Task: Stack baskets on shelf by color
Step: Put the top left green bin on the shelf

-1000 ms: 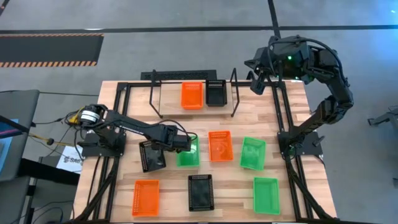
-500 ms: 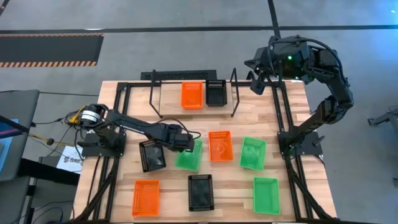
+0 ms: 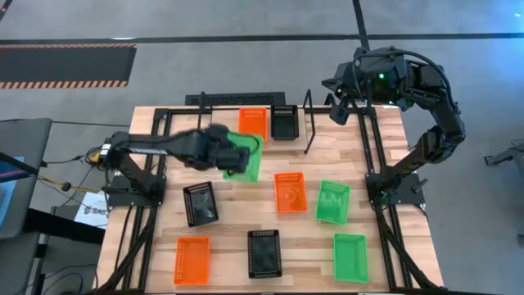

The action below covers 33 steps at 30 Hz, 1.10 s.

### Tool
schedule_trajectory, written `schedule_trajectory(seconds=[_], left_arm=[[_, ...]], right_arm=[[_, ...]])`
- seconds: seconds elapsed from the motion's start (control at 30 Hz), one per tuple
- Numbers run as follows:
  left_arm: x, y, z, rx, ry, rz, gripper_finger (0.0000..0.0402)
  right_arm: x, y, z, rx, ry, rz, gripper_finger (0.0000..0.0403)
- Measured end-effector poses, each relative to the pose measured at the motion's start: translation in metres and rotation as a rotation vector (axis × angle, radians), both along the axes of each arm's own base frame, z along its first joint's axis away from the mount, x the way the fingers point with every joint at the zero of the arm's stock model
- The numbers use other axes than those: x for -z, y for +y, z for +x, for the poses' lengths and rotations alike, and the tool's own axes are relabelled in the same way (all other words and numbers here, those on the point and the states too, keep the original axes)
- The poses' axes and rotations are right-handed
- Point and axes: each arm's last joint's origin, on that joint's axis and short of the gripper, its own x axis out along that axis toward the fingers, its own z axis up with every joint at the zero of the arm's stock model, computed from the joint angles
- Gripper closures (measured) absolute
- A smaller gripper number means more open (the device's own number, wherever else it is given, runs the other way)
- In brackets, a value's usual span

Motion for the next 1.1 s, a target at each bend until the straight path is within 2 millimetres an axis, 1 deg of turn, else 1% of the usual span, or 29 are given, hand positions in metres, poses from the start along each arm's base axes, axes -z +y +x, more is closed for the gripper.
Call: schedule_trajectory(seconds=[0.07, 0.13, 0.23, 0.4, 0.57, 0.7, 0.83, 0.93, 1.1], left_arm=[[-0.014, 0.010, -0.006, -0.028, 0.008, 0.045, 0.0401], [-0.022, 0.022, -0.009, -0.052, 0.016, 0.065, 0.0401], [-0.023, 0.043, -0.011, -0.073, 0.050, 0.069, 0.0401], [-0.008, 0.077, -0.014, -0.111, 0.154, 0.007, 0.0401], [0.006, 0.101, -0.021, -0.144, 0.238, -0.039, 0.0401], [0.011, 0.115, -0.025, -0.163, 0.257, -0.060, 0.0401], [0.018, 0.127, -0.021, -0.145, 0.226, -0.079, 0.0401], [0.027, 0.137, -0.020, -0.130, 0.211, -0.096, 0.0401], [0.043, 0.149, -0.024, -0.129, 0.248, -0.154, 0.0401]], right_arm=[[0.000, 0.000, 0.000, 0.000, 0.000, 0.000, 0.0397], [0.000, 0.000, 0.000, 0.000, 0.000, 0.000, 0.0397], [0.000, 0.000, 0.000, 0.000, 0.000, 0.001, 0.0397], [0.000, 0.000, 0.000, 0.004, -0.001, 0.007, 0.0397], [0.003, 0.000, -0.002, 0.014, 0.020, 0.026, 0.0397], [0.003, 0.000, -0.002, 0.015, 0.019, 0.028, 0.0397], [0.003, 0.000, -0.002, 0.015, 0.018, 0.027, 0.0397], [0.003, 0.000, -0.002, 0.015, 0.018, 0.027, 0.0397], [0.003, 0.000, -0.002, 0.015, 0.019, 0.027, 0.0397]])
